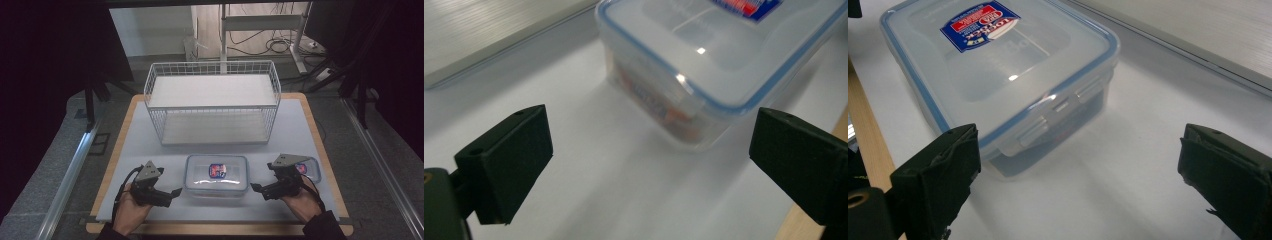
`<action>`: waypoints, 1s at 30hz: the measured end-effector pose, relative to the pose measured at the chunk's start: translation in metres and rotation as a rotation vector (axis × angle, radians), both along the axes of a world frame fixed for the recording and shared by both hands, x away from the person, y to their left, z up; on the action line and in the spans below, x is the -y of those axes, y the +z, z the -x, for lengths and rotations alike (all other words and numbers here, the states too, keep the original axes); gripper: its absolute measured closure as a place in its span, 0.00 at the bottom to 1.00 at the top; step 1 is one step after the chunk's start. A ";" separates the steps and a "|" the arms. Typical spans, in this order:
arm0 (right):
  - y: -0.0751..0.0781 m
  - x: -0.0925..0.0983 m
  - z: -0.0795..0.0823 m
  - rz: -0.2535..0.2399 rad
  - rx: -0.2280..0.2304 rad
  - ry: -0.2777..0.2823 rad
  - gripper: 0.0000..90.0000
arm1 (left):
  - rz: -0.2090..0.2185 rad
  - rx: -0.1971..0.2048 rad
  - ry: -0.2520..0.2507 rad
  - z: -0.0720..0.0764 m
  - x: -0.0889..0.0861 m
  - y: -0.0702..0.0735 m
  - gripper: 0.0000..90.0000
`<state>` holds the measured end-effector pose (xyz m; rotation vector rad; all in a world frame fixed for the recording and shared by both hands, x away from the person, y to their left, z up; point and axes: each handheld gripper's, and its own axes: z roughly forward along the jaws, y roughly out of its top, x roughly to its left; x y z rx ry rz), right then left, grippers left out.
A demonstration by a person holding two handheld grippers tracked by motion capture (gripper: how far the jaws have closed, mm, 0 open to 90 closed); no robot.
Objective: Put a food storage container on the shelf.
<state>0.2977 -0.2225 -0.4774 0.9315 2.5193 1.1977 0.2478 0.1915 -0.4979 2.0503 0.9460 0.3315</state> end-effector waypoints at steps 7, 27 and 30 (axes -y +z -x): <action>0.002 -0.009 -0.001 0.000 -0.008 0.000 0.02 | 0.010 -0.028 -0.036 -0.019 0.008 0.003 0.02; -0.005 -0.046 -0.027 0.009 -0.194 0.069 0.04 | 0.096 -0.176 -0.167 -0.065 0.037 -0.006 0.00; -0.011 -0.044 -0.035 -0.040 -0.290 0.063 0.04 | 0.162 -0.251 -0.200 -0.071 0.035 -0.015 0.00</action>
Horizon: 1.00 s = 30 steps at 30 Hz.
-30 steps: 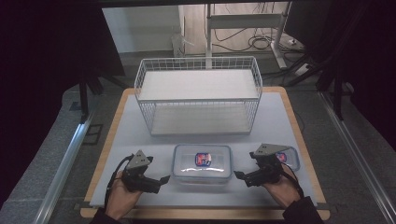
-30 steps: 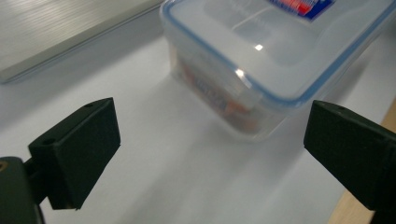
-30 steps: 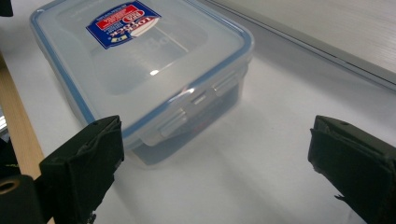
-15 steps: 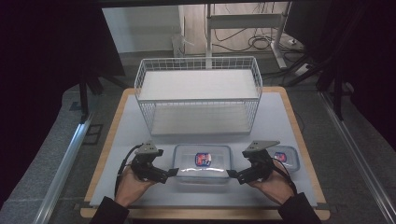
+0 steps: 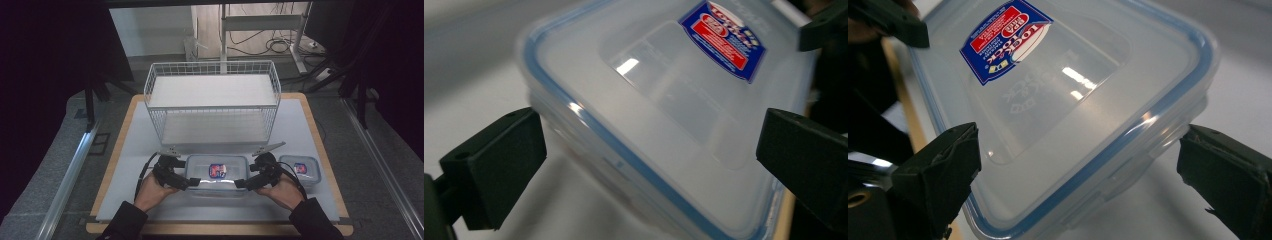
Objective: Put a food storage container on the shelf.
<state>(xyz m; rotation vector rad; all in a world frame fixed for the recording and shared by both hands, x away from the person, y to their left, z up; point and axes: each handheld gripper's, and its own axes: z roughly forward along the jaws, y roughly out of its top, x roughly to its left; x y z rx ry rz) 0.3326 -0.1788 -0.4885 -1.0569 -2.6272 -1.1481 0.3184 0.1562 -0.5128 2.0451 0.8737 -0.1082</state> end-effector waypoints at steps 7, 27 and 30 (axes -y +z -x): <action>-0.005 0.002 -0.005 -0.050 -0.058 0.002 0.09 | 0.021 -0.047 0.005 0.001 -0.001 -0.001 0.04; 0.004 0.023 0.027 -0.134 -0.004 -0.038 0.44 | 0.017 0.016 0.055 0.049 -0.011 0.008 0.35; 0.006 0.025 0.033 -0.147 0.014 -0.037 0.49 | 0.109 -0.025 0.078 0.049 -0.024 0.005 0.46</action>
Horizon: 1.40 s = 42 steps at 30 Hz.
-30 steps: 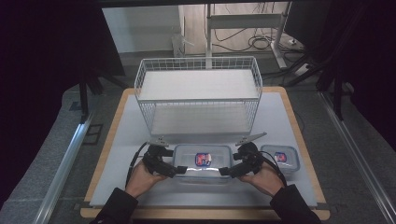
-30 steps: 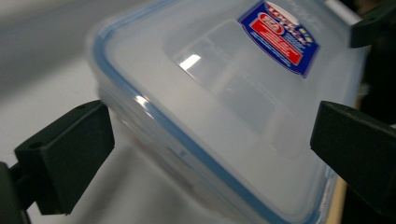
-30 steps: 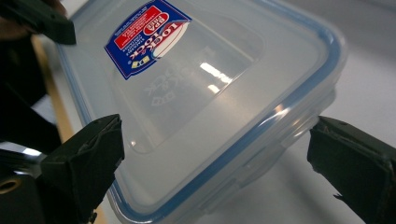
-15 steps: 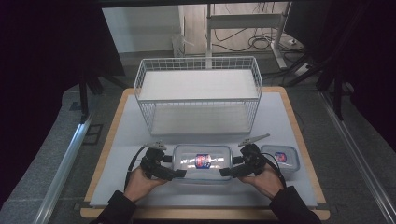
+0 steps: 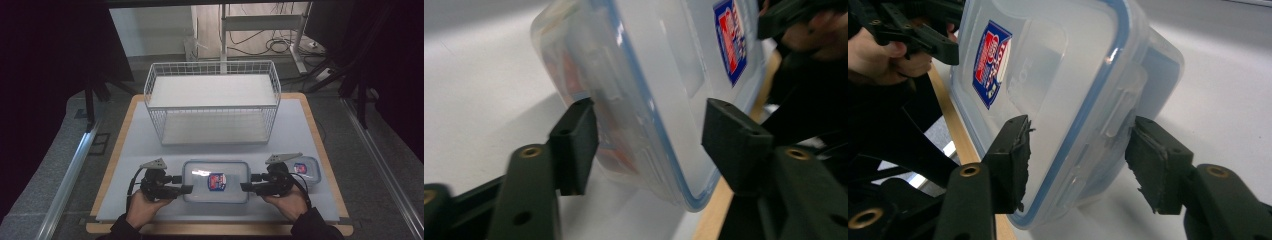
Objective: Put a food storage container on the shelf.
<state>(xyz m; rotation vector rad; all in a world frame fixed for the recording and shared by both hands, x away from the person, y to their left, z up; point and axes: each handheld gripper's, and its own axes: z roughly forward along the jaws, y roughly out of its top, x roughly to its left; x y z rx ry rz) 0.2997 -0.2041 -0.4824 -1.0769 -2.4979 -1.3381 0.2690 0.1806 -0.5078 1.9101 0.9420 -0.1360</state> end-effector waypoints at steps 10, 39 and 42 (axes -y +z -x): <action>-0.005 0.003 -0.003 -0.070 -0.056 -0.056 0.52 | 0.086 -0.055 0.029 -0.004 -0.006 -0.005 0.53; 0.022 0.004 -0.001 -0.119 0.091 -0.105 0.56 | 0.058 0.097 0.094 0.002 -0.001 0.030 0.60; 0.029 0.003 -0.002 -0.130 0.105 -0.103 0.56 | 0.060 0.120 0.093 0.000 -0.004 0.040 0.60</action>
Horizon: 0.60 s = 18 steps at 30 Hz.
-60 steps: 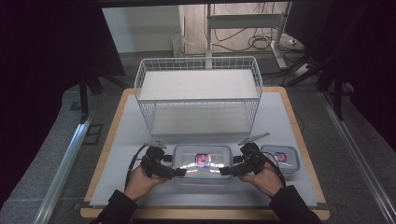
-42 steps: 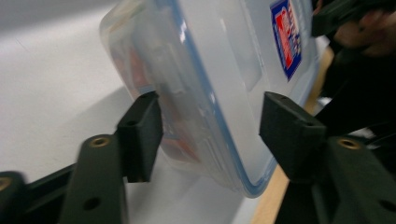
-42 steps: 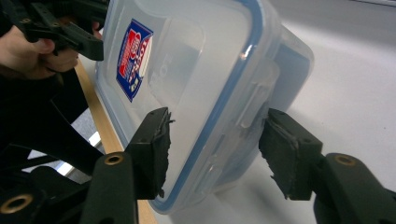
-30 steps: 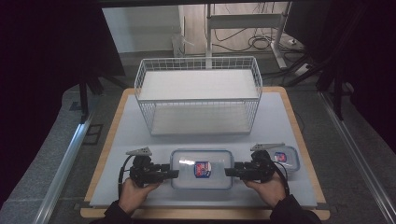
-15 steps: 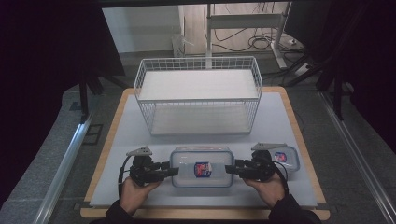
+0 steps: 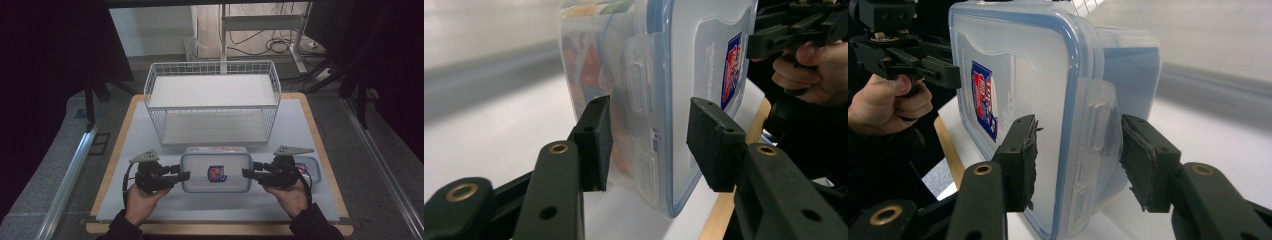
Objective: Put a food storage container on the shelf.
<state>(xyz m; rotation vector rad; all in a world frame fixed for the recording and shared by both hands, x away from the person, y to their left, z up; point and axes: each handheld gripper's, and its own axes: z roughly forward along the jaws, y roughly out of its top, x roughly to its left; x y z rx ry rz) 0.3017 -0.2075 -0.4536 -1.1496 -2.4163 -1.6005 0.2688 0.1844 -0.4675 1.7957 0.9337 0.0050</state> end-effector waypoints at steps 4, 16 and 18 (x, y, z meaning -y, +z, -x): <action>0.011 -0.003 -0.004 -0.004 0.020 0.005 0.56 | 0.001 0.013 0.006 -0.003 -0.003 0.011 0.60; 0.044 -0.010 -0.029 -0.016 0.040 -0.007 0.56 | 0.018 0.020 0.027 -0.024 -0.008 0.038 0.60; 0.047 -0.011 -0.033 -0.020 0.041 -0.007 0.56 | 0.019 0.025 0.027 -0.027 -0.009 0.042 0.60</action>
